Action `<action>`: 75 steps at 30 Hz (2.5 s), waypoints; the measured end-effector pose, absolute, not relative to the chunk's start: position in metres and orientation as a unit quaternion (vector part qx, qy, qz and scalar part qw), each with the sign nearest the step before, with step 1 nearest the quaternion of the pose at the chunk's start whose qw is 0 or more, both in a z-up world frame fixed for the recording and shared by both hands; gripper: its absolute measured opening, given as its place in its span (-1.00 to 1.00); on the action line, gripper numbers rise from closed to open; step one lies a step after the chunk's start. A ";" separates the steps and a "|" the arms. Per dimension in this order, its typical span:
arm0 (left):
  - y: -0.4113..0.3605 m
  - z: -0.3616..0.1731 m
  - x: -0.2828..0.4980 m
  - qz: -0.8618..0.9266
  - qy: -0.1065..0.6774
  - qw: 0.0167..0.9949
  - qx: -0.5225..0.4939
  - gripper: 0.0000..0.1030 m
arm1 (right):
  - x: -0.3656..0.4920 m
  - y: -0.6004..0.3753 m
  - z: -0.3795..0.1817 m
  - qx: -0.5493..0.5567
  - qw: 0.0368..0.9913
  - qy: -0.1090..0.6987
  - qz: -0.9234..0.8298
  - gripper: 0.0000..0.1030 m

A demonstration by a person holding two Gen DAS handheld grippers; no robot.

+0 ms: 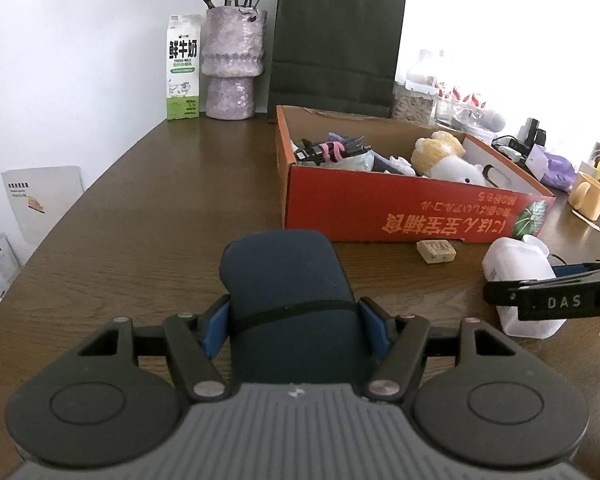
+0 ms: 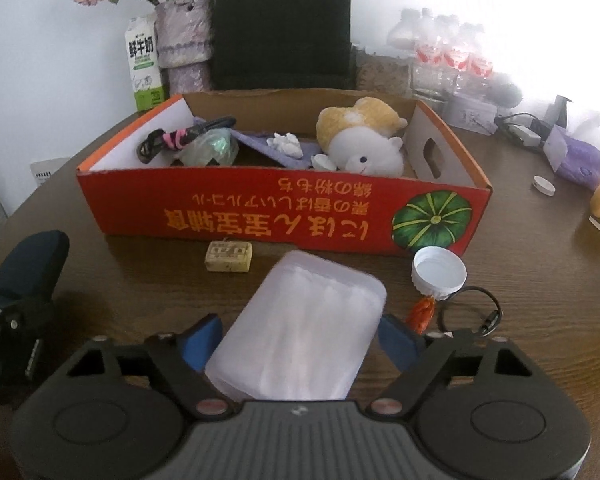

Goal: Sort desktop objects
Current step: 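Lift the black pouch and white plastic box and carry them over the box, then lower the pouch and plastic box into the box and open both grippers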

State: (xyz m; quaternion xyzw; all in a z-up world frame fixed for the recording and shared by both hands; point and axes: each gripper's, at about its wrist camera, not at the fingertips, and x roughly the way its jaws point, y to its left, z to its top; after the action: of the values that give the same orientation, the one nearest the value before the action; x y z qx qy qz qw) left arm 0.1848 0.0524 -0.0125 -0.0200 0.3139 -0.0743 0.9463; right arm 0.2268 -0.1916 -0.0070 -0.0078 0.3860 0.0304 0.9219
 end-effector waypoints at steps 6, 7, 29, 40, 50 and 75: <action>0.051 -0.017 0.188 -0.073 0.320 0.944 -0.019 0.31 | 0.225 -0.188 -0.014 -0.024 0.919 0.389 0.052 0.26; 0.050 -0.017 0.188 -0.074 0.322 0.944 -0.018 0.31 | 0.225 -0.188 -0.014 -0.027 0.920 0.388 0.056 0.26; 0.037 0.006 0.184 -0.081 0.297 0.951 -0.005 0.31 | 0.208 -0.200 0.007 -0.007 0.935 0.345 0.081 0.24; 0.017 0.049 0.196 -0.102 0.255 0.961 -0.018 0.31 | 0.218 -0.206 0.046 -0.012 0.952 0.291 0.100 0.24; -0.010 0.084 0.253 -0.105 0.218 0.970 -0.031 0.31 | 0.269 -0.211 0.072 -0.001 0.961 0.252 0.111 0.24; -0.036 0.029 0.381 -0.083 0.287 0.954 -0.010 0.31 | 0.399 -0.209 0.024 -0.010 0.946 0.300 0.120 0.24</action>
State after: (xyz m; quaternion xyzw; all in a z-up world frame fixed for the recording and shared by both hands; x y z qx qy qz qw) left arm 0.3813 -0.0364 0.0289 -0.0102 0.2871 -0.0833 0.9542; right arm 0.3986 -0.2094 0.0236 -0.0101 0.2999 0.1200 0.9463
